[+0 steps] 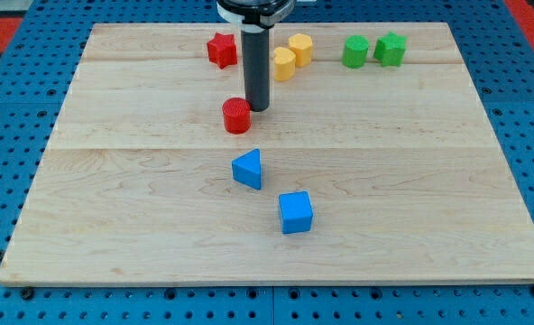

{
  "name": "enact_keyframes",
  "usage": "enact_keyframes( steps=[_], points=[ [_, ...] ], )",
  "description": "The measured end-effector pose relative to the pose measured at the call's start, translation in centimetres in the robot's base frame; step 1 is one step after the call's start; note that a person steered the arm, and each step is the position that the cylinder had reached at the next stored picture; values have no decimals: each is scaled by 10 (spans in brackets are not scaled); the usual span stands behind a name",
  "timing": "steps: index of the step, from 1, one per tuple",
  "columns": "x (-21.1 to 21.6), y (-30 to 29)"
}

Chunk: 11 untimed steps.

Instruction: Push blue triangle above to the blue cube

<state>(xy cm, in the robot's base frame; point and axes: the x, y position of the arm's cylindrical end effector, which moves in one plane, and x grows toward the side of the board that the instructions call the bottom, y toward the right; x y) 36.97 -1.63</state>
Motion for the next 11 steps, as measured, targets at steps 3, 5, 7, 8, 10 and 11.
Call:
enact_keyframes(
  steps=[3, 5, 7, 8, 10, 11],
  points=[
    [29, -31],
    [105, -13],
    [128, -57],
    [171, -65],
    [118, -3],
    [83, 44]
  ],
)
